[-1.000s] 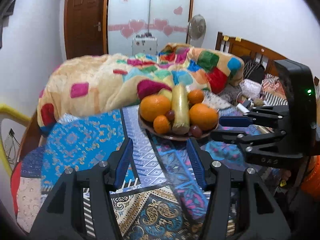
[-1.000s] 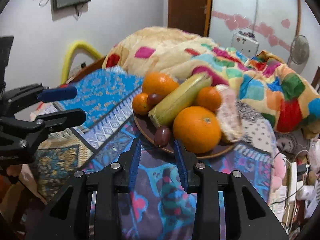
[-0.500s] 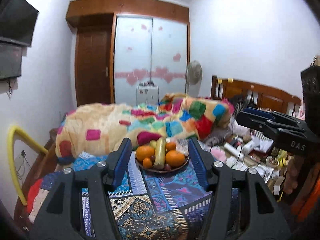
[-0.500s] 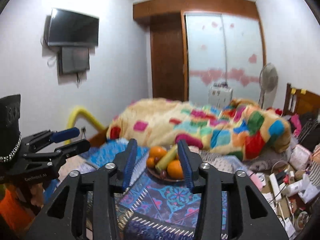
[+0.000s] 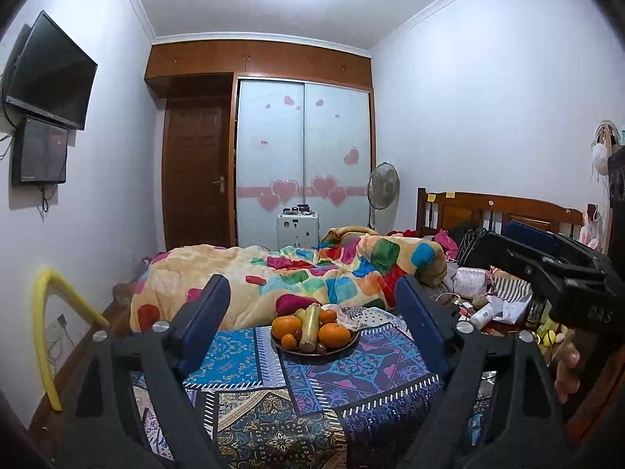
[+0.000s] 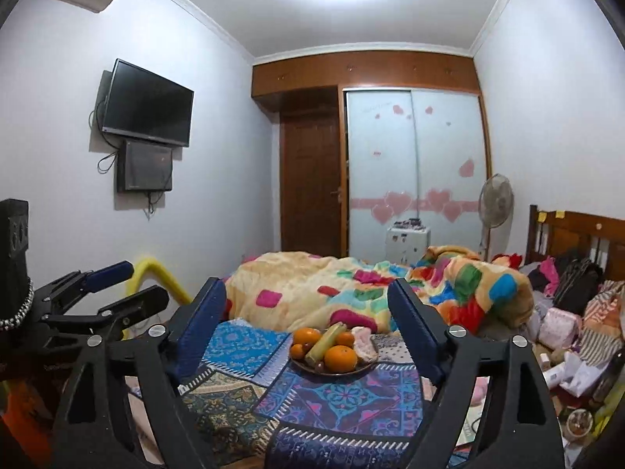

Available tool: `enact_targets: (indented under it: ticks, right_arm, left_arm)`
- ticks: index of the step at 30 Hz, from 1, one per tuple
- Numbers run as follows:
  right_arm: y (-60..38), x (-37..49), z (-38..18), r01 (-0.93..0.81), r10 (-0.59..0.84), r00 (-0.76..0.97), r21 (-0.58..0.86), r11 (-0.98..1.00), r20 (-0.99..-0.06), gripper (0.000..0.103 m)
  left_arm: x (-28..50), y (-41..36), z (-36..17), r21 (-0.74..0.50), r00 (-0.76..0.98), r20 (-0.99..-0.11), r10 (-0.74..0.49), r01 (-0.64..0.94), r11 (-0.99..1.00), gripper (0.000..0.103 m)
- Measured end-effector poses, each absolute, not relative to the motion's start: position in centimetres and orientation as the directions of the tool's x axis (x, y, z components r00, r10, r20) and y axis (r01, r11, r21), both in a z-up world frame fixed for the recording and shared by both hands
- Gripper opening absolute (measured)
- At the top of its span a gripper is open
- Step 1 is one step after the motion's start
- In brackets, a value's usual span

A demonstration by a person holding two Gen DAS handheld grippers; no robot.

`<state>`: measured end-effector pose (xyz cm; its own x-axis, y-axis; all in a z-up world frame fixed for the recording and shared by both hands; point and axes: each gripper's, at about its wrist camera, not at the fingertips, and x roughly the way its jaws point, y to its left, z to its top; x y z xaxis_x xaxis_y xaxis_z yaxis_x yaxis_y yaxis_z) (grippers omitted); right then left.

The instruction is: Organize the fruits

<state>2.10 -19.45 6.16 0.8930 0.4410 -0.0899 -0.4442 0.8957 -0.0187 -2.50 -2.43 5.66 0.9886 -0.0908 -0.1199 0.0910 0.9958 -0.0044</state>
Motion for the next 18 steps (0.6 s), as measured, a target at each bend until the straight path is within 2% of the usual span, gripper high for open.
enact_targets:
  ticks: [3,5,18]
  right_arm:
    - [-19.5,1.9,6.0,-0.435,0.432,0.898,-0.017,0.9,-0.084,0.091]
    - [-19.7,1.4,5.9,-0.422,0.42,0.904,-0.018,0.906,-0.073,0.103]
    - [-19.9,0.4,5.5,-0.401,0.398,0.915,-0.031,0.916,-0.065,0.103]
  left_arm:
    - [-3.0,-2.6,5.7,-0.002,0.991,-0.107,-0.079,0.08,0.997,0.096]
    - [-3.0,-2.6,5.7,-0.002,0.992,-0.104,-0.077,0.077,0.997,0.1]
    - [-3.5,-3.0,5.4,-0.001,0.992,-0.099,-0.075,0.075,0.997,0.103]
